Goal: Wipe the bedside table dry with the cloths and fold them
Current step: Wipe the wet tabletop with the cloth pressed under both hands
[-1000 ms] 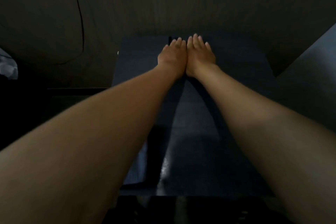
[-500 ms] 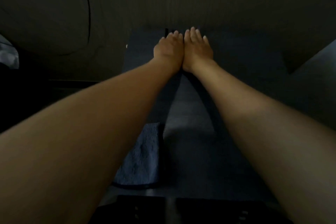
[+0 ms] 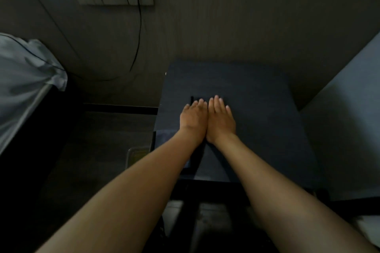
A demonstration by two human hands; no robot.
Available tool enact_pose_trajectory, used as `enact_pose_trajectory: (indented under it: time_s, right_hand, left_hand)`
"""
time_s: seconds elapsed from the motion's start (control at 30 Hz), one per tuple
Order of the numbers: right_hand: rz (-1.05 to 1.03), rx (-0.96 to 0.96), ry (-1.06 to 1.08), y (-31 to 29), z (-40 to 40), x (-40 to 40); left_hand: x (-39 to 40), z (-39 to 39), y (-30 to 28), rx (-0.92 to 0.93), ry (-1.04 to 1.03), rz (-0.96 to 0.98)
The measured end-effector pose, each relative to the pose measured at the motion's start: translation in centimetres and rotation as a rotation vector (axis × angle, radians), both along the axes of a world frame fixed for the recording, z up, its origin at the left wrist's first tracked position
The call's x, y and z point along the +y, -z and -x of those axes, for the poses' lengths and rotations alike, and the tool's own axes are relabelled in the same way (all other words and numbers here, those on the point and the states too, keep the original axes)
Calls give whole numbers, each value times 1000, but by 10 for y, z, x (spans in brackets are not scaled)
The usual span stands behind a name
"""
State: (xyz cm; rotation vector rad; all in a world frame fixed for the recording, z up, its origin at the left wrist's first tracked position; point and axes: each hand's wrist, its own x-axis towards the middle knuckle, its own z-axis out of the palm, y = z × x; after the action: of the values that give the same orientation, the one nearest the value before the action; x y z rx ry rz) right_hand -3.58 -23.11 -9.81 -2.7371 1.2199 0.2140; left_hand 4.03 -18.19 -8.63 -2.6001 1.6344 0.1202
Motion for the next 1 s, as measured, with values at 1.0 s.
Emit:
enact_pose_trajectory:
  time_s: [1.0]
  right_hand:
    - [42,3,-17,8,115,116]
  left_hand:
    - [119,120,-11,25,71,-51]
